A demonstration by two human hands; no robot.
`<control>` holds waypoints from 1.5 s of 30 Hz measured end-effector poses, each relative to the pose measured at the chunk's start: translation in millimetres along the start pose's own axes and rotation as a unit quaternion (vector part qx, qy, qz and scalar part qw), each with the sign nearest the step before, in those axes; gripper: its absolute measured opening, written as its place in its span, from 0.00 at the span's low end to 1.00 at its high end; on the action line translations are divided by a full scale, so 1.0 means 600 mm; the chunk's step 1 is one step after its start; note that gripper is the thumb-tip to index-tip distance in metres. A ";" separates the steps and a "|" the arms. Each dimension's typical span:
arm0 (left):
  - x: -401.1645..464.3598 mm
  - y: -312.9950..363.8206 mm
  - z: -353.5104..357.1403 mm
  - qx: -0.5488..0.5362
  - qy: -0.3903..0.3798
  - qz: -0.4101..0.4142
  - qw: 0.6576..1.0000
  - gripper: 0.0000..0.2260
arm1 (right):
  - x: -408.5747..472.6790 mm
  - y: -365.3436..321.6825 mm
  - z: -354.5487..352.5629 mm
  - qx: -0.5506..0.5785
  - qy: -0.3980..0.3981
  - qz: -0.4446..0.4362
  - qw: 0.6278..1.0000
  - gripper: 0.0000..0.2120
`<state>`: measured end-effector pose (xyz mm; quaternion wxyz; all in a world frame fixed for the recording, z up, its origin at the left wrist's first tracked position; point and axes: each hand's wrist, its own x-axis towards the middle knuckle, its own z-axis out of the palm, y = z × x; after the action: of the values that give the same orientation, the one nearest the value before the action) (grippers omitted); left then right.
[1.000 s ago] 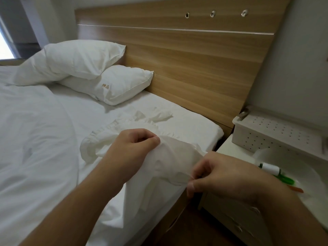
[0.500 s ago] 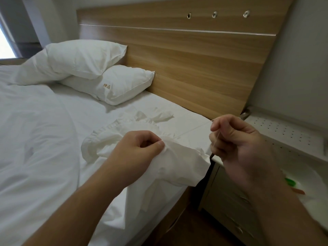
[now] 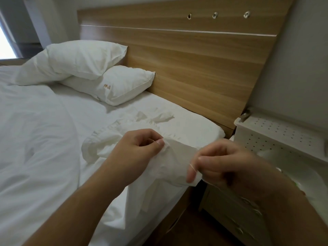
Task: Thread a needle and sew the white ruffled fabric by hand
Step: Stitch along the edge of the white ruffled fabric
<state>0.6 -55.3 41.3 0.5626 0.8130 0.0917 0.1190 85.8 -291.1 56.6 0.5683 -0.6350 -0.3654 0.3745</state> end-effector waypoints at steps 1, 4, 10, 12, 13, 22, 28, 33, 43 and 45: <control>0.001 -0.001 0.000 -0.004 -0.002 0.001 1.000 0.08 | 0.004 -0.002 0.004 -0.043 0.048 0.022 0.998 0.15; 0.002 -0.005 0.001 -0.007 -0.005 0.006 1.000 0.07 | 0.017 0.007 0.015 -0.019 0.271 -0.033 0.962 0.08; 0.004 -0.007 0.001 -0.007 -0.023 0.027 0.999 0.06 | 0.029 0.011 0.037 -0.096 0.384 -0.100 0.913 0.06; 0.004 -0.007 0.004 0.005 -0.022 0.038 0.999 0.06 | 0.030 0.008 0.047 -0.128 0.300 -0.093 0.941 0.06; 0.004 -0.008 0.005 0.015 -0.014 0.042 0.999 0.06 | 0.028 0.005 0.048 -0.136 0.251 -0.082 0.955 0.07; 0.008 -0.014 0.003 0.035 0.070 -0.001 0.997 0.08 | 0.006 -0.013 0.033 -0.076 -0.185 0.152 0.968 0.09; 0.008 -0.013 0.004 -0.013 0.066 -0.060 0.996 0.08 | 0.009 -0.003 0.040 0.020 -0.253 0.163 0.953 0.11; 0.008 -0.004 0.006 -0.081 0.050 -0.107 0.990 0.09 | 0.006 -0.001 0.039 0.068 -0.232 0.125 0.962 0.11; 0.001 0.004 0.003 0.033 0.006 -0.071 0.997 0.07 | 0.004 0.001 0.037 0.073 -0.207 0.107 0.970 0.12; 0.002 0.003 0.000 0.061 0.024 -0.057 0.996 0.07 | 0.004 0.003 0.036 0.078 -0.201 0.101 0.971 0.12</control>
<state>1.8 -55.7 42.9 0.5154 0.8362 0.1587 0.1003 67.5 -279.2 53.2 0.4903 -0.5337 -0.3763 0.5772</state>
